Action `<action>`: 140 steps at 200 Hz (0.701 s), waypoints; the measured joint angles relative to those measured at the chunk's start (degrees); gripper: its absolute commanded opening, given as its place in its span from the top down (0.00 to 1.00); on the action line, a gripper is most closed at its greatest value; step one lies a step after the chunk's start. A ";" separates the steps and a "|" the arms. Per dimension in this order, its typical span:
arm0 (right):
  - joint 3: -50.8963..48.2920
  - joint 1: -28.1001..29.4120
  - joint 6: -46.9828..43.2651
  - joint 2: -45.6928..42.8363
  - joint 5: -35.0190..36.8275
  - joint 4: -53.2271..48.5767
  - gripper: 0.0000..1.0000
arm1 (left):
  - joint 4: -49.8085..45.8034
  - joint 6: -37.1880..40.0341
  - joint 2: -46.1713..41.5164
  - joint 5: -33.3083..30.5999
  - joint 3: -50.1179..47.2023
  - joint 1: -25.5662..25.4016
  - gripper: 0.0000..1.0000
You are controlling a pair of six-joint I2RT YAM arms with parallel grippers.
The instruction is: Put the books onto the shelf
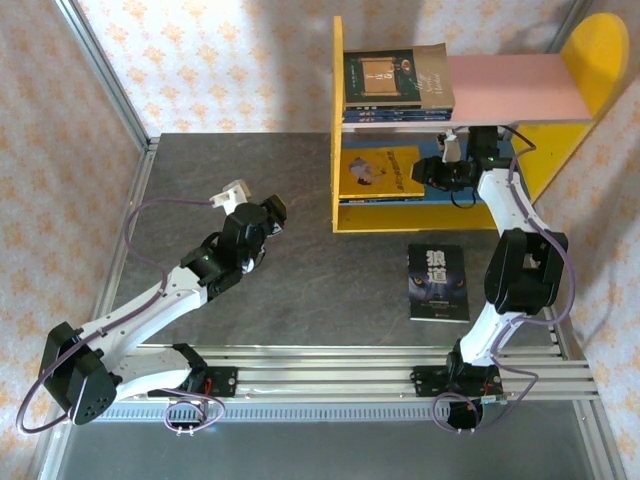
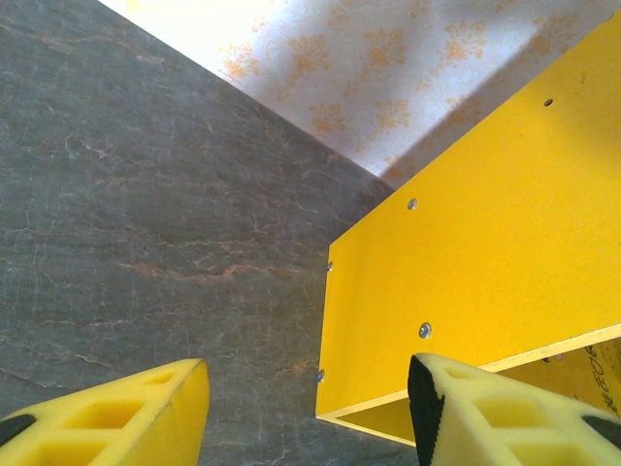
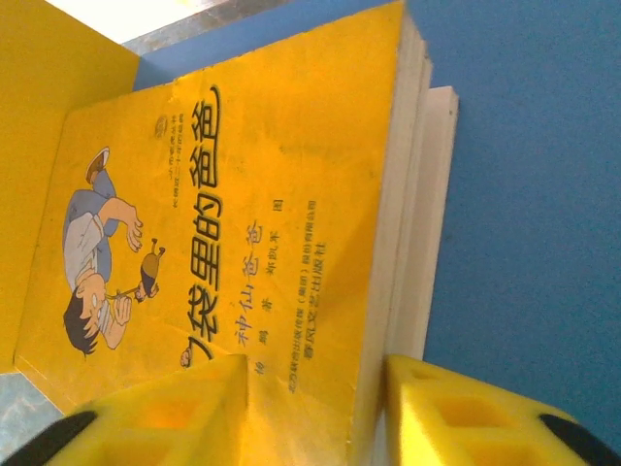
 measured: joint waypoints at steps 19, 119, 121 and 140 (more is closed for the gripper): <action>0.00 0.55 0.92 -0.35 1.18 -0.02 0.50 | 0.00 0.11 0.26 0.46 0.00 0.00 0.44; -5.31 2.16 3.28 -5.57 7.19 0.15 0.40 | 0.00 0.48 0.81 0.87 0.02 0.00 0.43; -5.42 2.23 3.28 -5.68 7.37 0.20 0.40 | 0.00 0.48 0.83 0.87 0.02 0.00 0.43; -6.10 2.62 3.28 -6.05 8.63 0.24 0.39 | 0.00 0.85 1.03 0.92 0.04 0.00 0.43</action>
